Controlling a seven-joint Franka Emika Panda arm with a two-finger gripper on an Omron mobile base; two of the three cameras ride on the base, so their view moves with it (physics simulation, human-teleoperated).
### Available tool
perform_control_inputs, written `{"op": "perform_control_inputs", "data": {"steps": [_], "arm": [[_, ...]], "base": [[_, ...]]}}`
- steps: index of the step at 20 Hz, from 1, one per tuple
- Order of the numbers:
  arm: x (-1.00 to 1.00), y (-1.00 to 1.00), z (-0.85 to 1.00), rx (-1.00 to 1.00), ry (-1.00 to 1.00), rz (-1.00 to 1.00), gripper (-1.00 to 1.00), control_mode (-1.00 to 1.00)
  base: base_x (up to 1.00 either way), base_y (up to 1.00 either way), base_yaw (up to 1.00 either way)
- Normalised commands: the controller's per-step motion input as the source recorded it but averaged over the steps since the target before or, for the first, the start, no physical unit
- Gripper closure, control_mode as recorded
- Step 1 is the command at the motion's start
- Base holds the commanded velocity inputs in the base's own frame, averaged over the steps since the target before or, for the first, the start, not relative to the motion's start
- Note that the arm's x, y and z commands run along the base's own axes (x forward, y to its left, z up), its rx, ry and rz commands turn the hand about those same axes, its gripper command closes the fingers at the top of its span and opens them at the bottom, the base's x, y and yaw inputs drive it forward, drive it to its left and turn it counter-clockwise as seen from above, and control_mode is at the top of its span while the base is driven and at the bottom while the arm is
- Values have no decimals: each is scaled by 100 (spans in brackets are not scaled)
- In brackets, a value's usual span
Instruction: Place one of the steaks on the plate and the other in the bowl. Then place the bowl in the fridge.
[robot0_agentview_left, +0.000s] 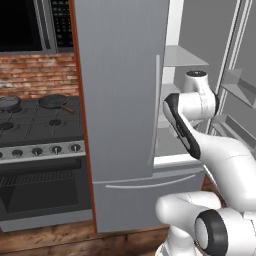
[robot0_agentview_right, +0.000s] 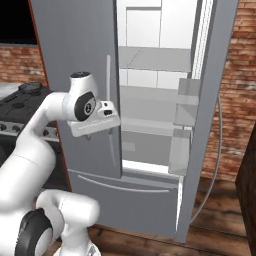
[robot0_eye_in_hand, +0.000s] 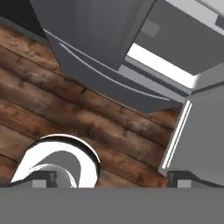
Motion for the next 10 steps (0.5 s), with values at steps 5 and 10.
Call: {"op": "perform_control_inputs", "data": {"steps": [5, 10], "arm": [[1, 10, 0, 30, -34, -80, -100, -100], [25, 50, -6, 9, -66, -24, -100, -100]], "base": [[0, 0, 0], [0, 0, 0]]}}
